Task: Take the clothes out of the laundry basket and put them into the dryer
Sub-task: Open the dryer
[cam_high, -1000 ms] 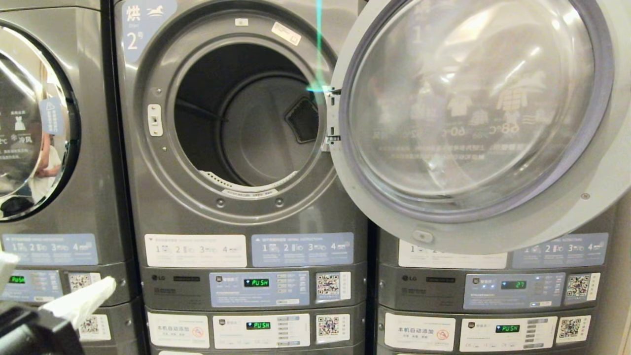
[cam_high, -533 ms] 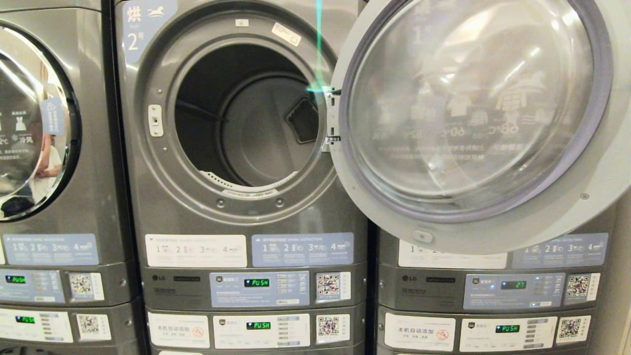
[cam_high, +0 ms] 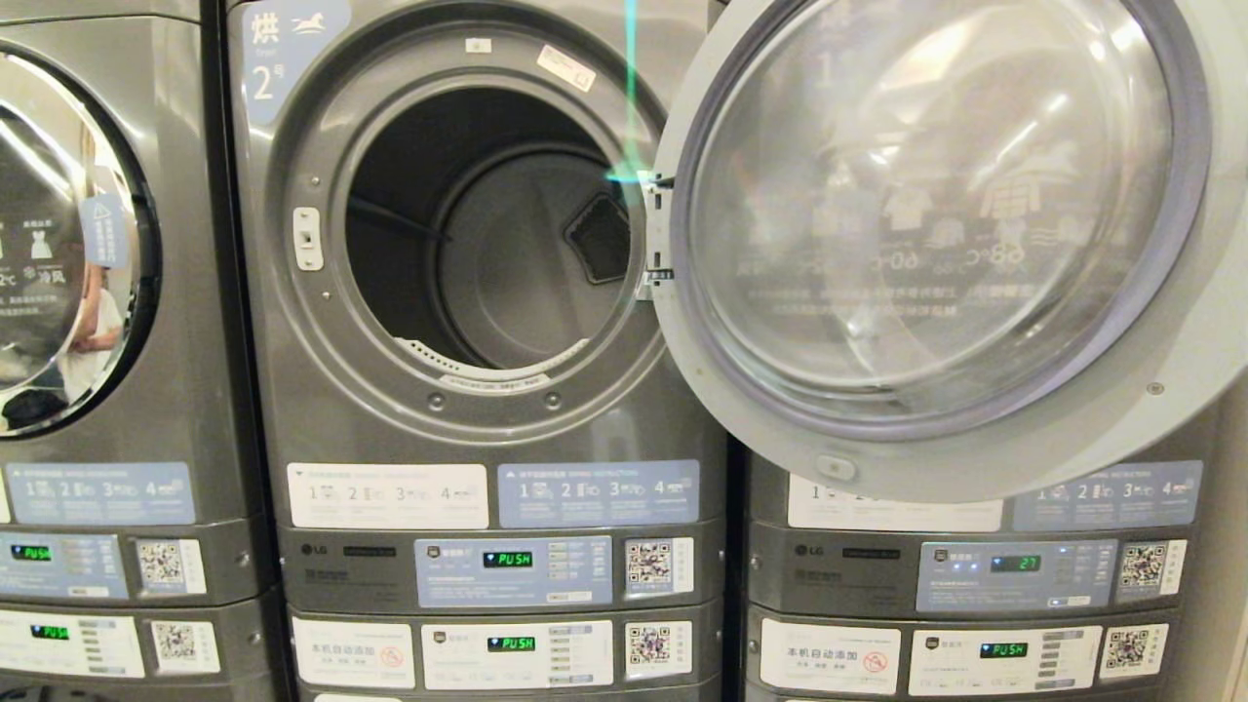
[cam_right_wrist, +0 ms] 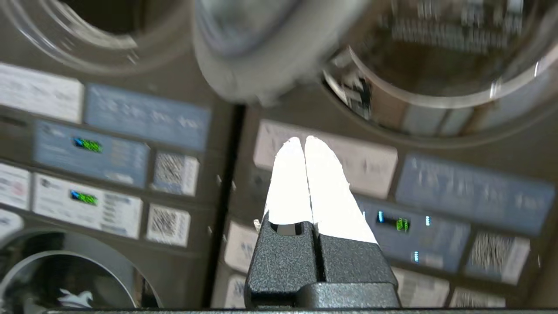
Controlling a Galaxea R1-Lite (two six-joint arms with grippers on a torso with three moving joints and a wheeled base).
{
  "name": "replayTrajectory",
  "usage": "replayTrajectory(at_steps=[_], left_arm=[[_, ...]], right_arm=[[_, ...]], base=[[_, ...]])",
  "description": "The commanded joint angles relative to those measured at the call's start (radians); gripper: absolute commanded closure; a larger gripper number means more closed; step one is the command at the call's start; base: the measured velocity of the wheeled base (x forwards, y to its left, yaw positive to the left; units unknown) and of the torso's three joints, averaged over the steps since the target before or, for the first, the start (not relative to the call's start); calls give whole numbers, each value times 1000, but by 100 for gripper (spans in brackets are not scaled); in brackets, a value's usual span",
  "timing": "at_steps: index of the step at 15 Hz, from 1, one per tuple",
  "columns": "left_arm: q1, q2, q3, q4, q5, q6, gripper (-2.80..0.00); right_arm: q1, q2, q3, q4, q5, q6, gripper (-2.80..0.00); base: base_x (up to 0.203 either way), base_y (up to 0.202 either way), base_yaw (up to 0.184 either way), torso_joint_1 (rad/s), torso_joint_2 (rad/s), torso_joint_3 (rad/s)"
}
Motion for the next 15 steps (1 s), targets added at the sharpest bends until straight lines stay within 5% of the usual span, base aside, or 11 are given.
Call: replayTrajectory(at_steps=[1,3,7,10,15], left_arm=[[55,-18,2,0,-1,1,0],[121,-16,-1,10,-2,2,0],[120,-18,4,2,-16,25,0],[121,-17,2,12,-22,-15,0],[14,-19,3,11,-23,-13,0]], right_arm=[[-2,168,-132,-3,29,4,0],[-2,354,-228,-58,41,23,0],[-3,753,-341,-413,33,41,0],[1,927,-394,-661,30,73,0],[1,1013,-407,-677,12,62,0]], base=[[0,0,0,0,0,0],[0,0,0,0,0,0],[0,0,0,0,0,0],[0,0,0,0,0,0],[0,0,0,0,0,0]])
